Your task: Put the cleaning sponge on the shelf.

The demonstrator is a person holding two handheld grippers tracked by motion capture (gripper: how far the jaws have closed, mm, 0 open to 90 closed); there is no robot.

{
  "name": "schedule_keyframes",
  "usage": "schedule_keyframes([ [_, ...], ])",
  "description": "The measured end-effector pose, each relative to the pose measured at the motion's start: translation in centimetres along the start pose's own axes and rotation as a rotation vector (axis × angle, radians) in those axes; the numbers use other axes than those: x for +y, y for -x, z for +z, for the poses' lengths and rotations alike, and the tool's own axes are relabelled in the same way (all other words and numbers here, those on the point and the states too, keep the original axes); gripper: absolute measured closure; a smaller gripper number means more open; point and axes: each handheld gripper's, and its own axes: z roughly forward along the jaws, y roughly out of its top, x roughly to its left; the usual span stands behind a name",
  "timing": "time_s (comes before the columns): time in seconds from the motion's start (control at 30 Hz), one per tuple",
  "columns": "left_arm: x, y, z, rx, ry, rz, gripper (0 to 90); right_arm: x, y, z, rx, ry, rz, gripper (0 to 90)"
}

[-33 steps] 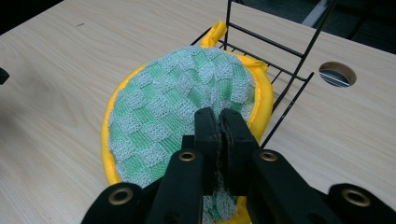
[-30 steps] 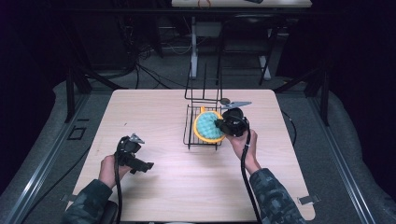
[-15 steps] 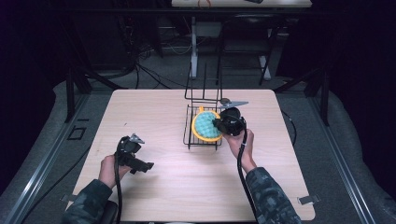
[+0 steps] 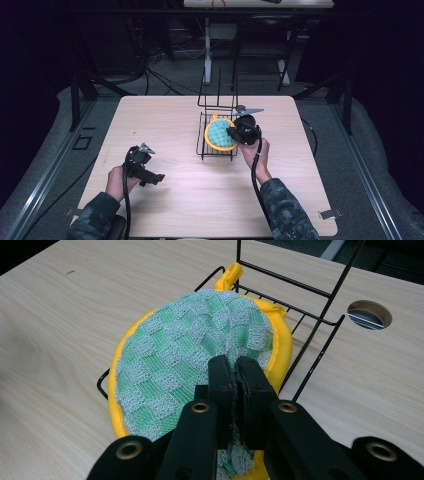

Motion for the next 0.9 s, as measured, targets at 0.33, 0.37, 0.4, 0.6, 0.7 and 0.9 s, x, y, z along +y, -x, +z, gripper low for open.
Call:
schedule_keyframes([
  [0.33, 0.0, 0.0, 0.0, -0.001, 0.001, 0.001, 2.2, -0.1, 0.2, 0.8, -0.012, -0.005, 0.014, 86.5],
  [0.37, 0.0, 0.0, 0.0, -0.003, 0.001, 0.000, 2.2, -0.1, 0.1, 0.9, -0.011, -0.009, 0.020, 86.5],
  [0.4, 0.0, 0.0, 0.0, -0.003, 0.000, 0.001, 2.2, -0.1, 0.1, 0.9, -0.012, -0.012, 0.022, 86.5],
  [0.6, 0.0, 0.0, 0.0, -0.004, 0.000, 0.001, 2.2, -0.3, 0.1, 1.7, -0.015, -0.027, 0.031, 86.4],
  [0.7, 0.0, 0.0, 0.0, -0.006, 0.001, 0.001, 2.2, -0.4, 0.0, 2.1, -0.018, -0.032, 0.035, 86.3],
  [0.9, 0.0, 0.1, 0.1, -0.002, -0.003, 0.006, 2.2, -0.8, -0.4, 2.9, -0.023, -0.054, 0.035, 86.1],
])
